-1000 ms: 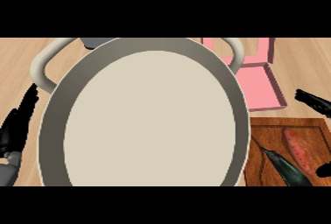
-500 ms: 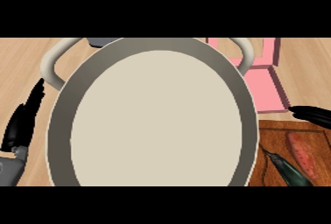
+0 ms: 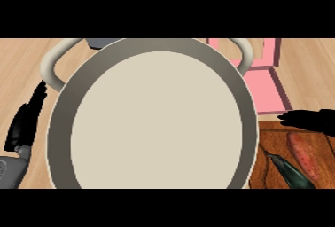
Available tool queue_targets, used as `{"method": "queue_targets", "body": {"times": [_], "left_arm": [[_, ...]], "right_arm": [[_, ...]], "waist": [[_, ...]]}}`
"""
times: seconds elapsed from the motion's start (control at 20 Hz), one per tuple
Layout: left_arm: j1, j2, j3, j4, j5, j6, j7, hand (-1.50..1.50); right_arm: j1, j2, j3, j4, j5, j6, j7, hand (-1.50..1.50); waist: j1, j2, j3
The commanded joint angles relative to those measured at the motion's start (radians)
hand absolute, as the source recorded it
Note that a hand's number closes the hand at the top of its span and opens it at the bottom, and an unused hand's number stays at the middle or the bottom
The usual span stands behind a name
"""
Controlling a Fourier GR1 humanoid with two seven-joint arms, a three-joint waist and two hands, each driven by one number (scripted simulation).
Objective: Pick the sweet potato from the cutting board and place it in the cardboard box
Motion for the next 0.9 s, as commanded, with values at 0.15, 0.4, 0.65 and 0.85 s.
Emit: {"method": "queue_targets", "body": {"times": [0.15, 0.4, 0.65, 0.85], "left_arm": [[0.048, 0.027, 0.041, -0.028, -0.008, -0.015, 0.008, 0.00], [0.053, -0.020, 0.038, 0.004, -0.033, -0.002, -0.037, 0.00], [0.044, -0.015, 0.051, -0.018, -0.044, 0.008, -0.007, 0.00], [0.044, -0.031, 0.057, 0.025, -0.043, -0.002, -0.035, 0.00]], "right_arm": [[-0.086, 0.052, 0.044, 0.174, 0.089, -0.003, -0.229, -1.50], [-0.147, 0.114, 0.060, 0.277, 0.121, -0.015, -0.240, -1.50], [-0.136, 0.122, 0.083, 0.284, 0.106, -0.023, -0.280, -1.50], [-0.119, 0.094, 0.115, 0.249, 0.090, -0.009, -0.330, -1.50]], "waist": [[-0.025, -0.010, -0.001], [-0.031, -0.009, -0.002], [-0.033, -0.009, -0.002], [-0.041, -0.008, -0.002]]}}
